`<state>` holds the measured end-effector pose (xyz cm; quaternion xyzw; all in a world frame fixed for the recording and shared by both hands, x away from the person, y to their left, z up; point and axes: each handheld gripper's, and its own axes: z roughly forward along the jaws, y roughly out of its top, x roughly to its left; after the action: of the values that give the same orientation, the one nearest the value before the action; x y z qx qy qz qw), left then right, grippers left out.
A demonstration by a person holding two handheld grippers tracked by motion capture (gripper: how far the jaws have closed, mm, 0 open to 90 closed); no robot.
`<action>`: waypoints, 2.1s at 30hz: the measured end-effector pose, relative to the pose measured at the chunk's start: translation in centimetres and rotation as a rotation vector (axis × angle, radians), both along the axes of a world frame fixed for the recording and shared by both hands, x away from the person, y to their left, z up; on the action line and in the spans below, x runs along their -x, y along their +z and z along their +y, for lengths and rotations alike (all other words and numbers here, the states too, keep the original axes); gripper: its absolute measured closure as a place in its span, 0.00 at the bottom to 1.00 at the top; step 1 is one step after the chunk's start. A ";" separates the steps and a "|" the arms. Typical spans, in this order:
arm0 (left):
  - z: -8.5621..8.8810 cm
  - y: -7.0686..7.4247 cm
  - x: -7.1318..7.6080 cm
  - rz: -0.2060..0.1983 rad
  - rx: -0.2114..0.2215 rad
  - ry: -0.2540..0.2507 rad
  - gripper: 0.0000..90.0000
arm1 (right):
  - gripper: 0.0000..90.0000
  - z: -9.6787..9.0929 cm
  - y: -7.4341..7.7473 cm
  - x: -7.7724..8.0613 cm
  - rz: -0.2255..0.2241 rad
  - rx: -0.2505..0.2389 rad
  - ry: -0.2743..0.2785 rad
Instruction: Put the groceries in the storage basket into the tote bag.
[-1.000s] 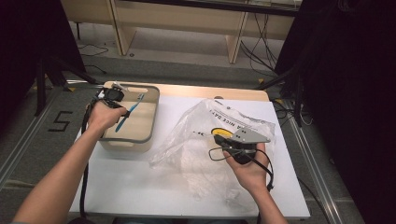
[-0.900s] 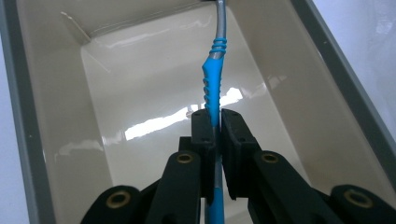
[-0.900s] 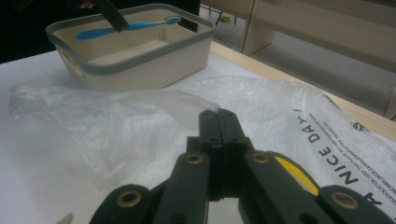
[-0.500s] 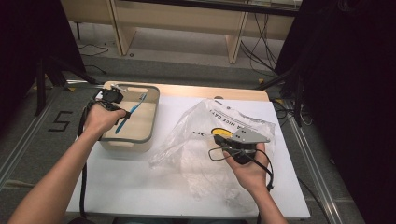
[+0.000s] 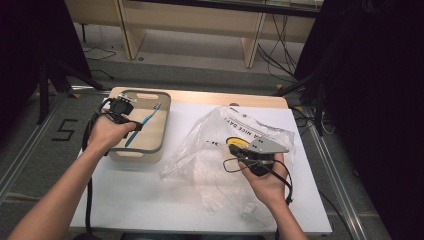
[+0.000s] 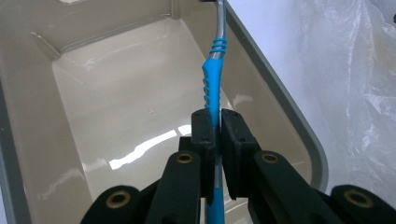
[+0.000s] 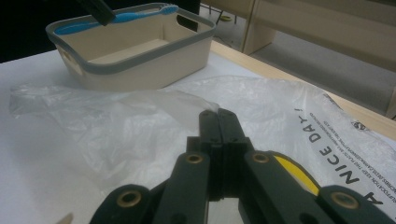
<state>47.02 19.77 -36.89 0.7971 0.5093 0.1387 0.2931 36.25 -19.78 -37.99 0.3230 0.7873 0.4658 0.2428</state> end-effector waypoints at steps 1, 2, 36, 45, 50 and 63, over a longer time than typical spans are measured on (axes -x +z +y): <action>0.0 0.0 0.1 0.000 -0.001 -0.005 0.93 | 1.00 0.0 0.0 0.0 0.000 0.000 0.000; -0.1 0.0 0.3 -0.002 0.003 -0.005 0.93 | 1.00 0.0 0.0 0.0 0.000 -0.001 0.000; -1.7 0.8 6.2 -0.059 0.039 -0.161 0.93 | 1.00 0.2 0.0 0.0 0.002 0.005 0.006; -2.1 0.8 7.4 -0.063 0.058 -0.200 0.93 | 1.00 0.2 -0.1 0.0 0.003 0.008 0.007; -2.4 0.8 8.0 -0.068 0.059 -0.214 0.93 | 1.00 0.3 -0.1 0.0 0.003 0.010 0.010; -3.3 1.1 10.1 -0.092 0.083 -0.278 0.93 | 1.00 0.3 -0.1 0.0 0.004 0.010 0.010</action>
<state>36.92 16.48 -35.80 0.8401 0.3853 0.1119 0.3650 36.26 -19.49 -38.10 0.3189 0.7917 0.4622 0.2405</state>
